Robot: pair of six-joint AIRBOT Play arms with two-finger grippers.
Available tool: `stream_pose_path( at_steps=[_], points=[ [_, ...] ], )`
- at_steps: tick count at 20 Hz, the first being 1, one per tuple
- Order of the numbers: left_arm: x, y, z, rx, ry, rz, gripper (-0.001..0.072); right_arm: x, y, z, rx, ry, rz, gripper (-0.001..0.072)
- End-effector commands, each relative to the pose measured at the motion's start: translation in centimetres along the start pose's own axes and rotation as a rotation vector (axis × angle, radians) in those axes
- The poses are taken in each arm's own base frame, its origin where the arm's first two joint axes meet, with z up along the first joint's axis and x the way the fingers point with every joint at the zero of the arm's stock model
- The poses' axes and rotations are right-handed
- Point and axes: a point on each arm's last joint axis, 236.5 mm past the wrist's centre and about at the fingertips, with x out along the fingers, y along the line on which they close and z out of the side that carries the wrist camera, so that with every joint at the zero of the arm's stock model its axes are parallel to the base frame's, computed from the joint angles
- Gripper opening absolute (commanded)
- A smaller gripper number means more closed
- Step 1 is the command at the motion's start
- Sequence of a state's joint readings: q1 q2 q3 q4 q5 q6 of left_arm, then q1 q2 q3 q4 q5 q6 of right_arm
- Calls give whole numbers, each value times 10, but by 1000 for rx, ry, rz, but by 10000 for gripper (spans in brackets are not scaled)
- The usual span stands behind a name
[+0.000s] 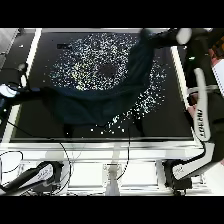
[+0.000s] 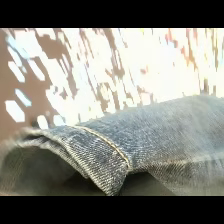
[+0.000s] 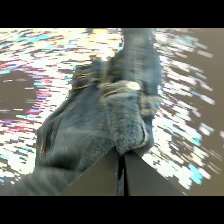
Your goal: Fold the clothes and pants, and hang the long-sleeved shirts on hangers.
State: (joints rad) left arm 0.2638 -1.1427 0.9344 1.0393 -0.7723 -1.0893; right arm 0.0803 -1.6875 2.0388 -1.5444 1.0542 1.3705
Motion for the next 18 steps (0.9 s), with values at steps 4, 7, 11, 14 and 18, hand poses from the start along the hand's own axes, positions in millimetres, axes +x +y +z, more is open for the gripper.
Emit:
stream_pose_path(
  at_steps=[4, 7, 11, 14, 18],
  points=[
    [-100, 63, 126, -120, -562, 238, 15, -99, -124, -36, 195, 71, -190, 34],
    [-150, 75, 167, -242, -831, 272, 15, -116, -138, -29, 234, 26, -222, 34],
    [-165, 72, 177, -278, -903, 257, 15, -117, -131, -38, 241, 68, -199, 35],
    [-197, 66, 179, -218, -942, 285, 15, -140, -122, -50, 234, 124, -186, 34],
    [-246, 49, 162, -95, -916, 345, 15, -205, -103, -52, 229, 113, -185, 34]
  ],
)
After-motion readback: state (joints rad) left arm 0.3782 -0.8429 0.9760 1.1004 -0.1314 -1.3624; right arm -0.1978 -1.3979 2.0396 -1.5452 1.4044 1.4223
